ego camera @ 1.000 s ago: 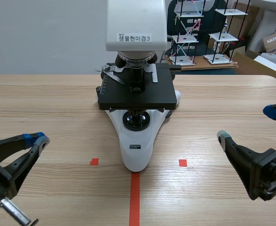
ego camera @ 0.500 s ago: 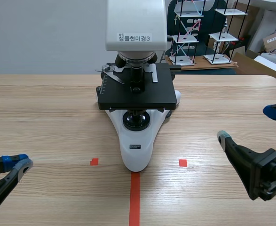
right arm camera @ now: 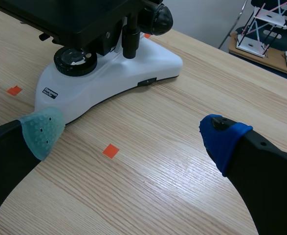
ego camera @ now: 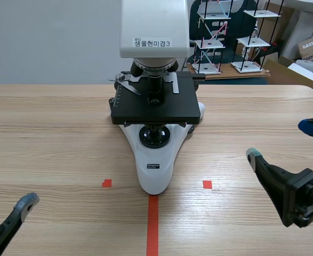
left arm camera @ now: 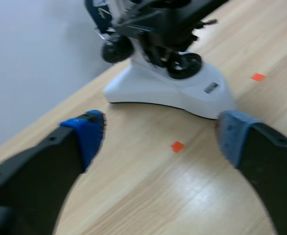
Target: Return to the home posture
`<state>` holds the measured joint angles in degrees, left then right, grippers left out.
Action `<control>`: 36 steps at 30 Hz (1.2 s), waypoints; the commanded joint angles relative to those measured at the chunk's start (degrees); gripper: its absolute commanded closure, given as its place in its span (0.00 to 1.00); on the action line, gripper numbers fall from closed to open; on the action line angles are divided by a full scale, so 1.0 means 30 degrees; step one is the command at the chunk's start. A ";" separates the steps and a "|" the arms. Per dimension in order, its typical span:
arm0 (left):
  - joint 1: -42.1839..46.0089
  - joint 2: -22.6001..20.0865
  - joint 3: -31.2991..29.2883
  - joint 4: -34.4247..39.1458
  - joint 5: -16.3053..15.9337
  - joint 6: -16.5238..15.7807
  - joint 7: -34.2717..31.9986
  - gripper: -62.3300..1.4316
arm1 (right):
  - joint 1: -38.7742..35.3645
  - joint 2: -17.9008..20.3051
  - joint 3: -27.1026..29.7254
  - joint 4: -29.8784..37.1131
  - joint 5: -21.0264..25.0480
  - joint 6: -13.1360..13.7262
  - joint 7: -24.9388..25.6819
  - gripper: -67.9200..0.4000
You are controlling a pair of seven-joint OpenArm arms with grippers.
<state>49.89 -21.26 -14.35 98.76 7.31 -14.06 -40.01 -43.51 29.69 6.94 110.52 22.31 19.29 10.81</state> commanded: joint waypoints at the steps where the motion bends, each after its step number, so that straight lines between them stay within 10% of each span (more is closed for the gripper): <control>1: 0.0313 0.0153 -0.0277 0.0685 -0.0896 0.0721 0.0153 0.10 | 0.0211 0.0095 0.0044 0.0073 0.0124 -0.0015 0.0226 0.11; 36: -0.0240 0.0517 -0.0619 0.1464 -0.1231 0.1421 0.1268 0.09 | 0.0211 0.0095 0.0044 0.0073 0.0058 -0.0007 0.0219 0.11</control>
